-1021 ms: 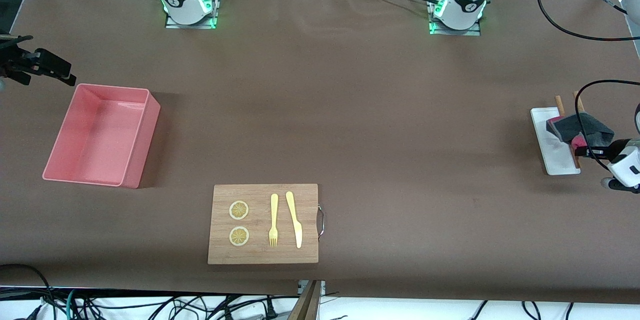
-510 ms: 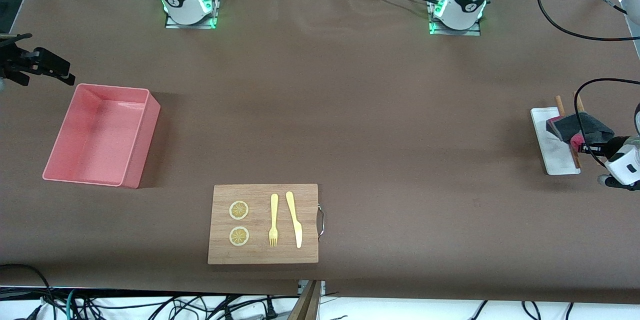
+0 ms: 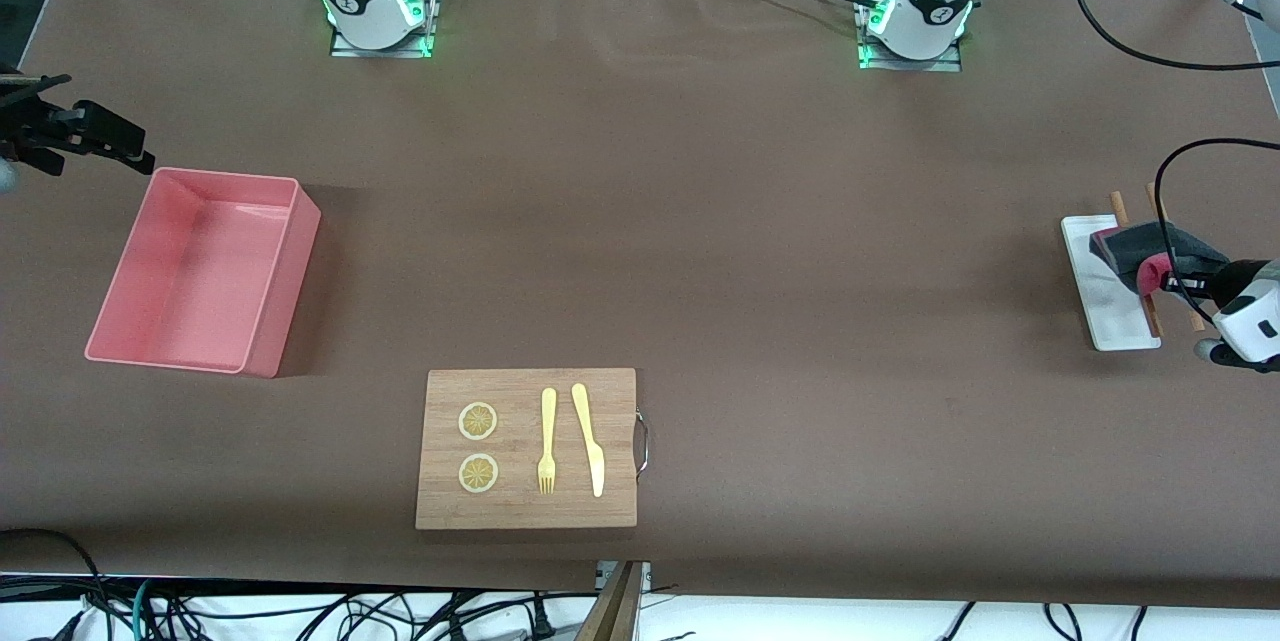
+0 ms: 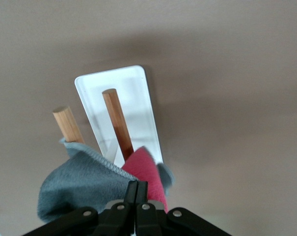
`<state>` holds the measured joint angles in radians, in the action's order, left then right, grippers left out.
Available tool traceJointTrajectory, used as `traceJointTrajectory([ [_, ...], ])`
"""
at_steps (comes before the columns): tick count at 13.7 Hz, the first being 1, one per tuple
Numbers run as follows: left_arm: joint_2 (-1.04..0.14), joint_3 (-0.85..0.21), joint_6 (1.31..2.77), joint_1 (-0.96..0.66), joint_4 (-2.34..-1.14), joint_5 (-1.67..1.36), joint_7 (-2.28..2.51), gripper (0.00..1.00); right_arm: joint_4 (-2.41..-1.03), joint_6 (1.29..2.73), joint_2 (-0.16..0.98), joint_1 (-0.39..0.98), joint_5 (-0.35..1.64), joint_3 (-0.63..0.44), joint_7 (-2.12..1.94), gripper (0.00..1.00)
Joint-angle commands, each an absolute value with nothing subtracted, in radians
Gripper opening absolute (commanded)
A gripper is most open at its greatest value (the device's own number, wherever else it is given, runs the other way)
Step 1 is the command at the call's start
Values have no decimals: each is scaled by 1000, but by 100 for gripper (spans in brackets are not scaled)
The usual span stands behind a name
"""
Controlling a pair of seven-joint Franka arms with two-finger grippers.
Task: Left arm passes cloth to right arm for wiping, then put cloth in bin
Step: 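Lift the cloth with the left gripper while the right gripper approaches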
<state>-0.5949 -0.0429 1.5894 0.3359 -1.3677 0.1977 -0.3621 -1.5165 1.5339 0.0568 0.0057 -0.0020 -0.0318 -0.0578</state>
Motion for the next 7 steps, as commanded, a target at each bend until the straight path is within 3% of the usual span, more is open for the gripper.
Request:
traceJointTrajectory([
  [1, -548, -44, 1453, 279, -1290, 201, -374, 0, -1500, 1529, 67, 2, 12, -29, -78, 100],
  [4, -548, -46, 1287, 195, -1149, 144, -364, 0, -1502, 1526, 80, -2, 9, -31, -80, 100],
  [7, -545, -45, 1250, 76, -1083, 121, -328, 0, -1508, 1516, 141, -3, 11, -31, -81, 100],
])
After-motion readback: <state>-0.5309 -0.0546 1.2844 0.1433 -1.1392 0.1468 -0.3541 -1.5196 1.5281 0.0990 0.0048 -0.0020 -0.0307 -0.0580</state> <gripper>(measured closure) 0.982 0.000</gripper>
